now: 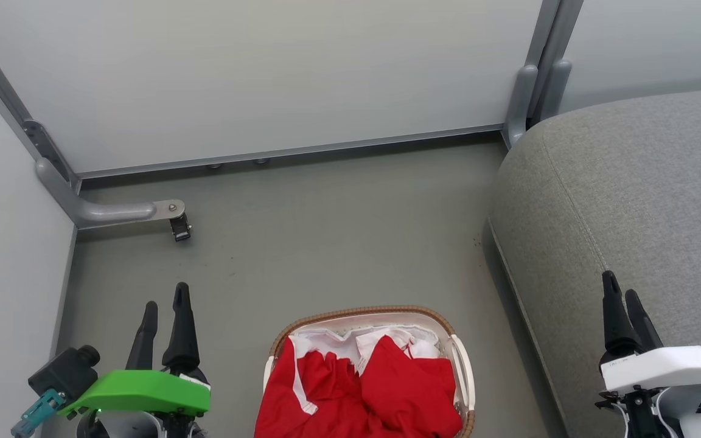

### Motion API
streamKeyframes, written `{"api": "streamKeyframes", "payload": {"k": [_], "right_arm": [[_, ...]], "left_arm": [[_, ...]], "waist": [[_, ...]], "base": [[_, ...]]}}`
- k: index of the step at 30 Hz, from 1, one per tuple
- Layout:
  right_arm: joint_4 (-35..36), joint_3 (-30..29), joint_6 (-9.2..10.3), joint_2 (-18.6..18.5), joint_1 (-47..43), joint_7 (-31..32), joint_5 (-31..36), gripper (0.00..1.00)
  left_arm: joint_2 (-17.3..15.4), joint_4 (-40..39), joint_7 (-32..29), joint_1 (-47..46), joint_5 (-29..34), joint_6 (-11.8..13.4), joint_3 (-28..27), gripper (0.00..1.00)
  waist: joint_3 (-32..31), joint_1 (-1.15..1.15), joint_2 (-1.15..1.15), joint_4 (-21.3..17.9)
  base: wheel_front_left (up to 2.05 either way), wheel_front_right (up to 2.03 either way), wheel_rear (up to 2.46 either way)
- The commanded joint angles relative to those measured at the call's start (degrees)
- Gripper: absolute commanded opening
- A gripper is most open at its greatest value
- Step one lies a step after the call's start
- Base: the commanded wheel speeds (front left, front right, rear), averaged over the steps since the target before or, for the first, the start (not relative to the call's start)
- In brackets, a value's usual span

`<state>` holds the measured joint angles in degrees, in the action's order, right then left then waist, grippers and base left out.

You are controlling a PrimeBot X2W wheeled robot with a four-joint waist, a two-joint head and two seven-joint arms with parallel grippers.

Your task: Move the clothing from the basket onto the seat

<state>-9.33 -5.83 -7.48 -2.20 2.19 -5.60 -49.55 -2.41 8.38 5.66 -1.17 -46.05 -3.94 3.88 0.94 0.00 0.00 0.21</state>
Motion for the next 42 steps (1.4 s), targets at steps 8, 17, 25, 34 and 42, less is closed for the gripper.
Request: {"api": "streamKeyframes", "payload": {"k": [8, 17, 25, 34, 42], "right_arm": [[0.01, 1.5, -0.01, -0.47, -0.99, -1.81, 8.22, 1.0], [-1.31, 1.8, -0.02, -0.53, -1.09, -3.21, 14.55, 1.0], [-1.41, 2.3, -0.01, -0.59, -1.44, -4.32, 19.63, 1.0], [-1.16, 2.52, -0.02, -0.64, -1.55, -5.53, 24.15, 1.0], [-1.09, 2.52, -0.02, -0.68, -1.58, -6.51, 28.26, 1.0]], "left_arm": [[-0.41, -0.37, 1.73, 0.93, 7.45, 1.21, 1.37, 1.0], [-0.45, 0.76, 3.11, 1.71, 12.39, 1.78, 2.41, 1.0], [-0.49, 1.52, 4.24, 2.02, 16.64, 2.01, 3.26, 1.0], [-0.53, 2.14, 5.45, 2.29, 20.44, 2.27, 3.96, 1.0], [-0.54, 2.96, 6.44, 2.38, 21.39, 2.43, 3.84, 1.0]], "waist": [[-0.15, 0.0, 0.0, 0.08], [-0.43, 0.0, 0.0, 0.22], [-0.47, 0.0, 0.0, 0.27], [-0.3, 0.0, 0.0, 0.43], [-0.13, 0.0, 0.0, 0.54]], "base": [[0.0, 0.0, 0.0], [0.0, 0.0, 0.0], [0.0, 0.0, 0.0], [0.0, 0.0, 0.0], [0.0, 0.0, 0.0]]}}
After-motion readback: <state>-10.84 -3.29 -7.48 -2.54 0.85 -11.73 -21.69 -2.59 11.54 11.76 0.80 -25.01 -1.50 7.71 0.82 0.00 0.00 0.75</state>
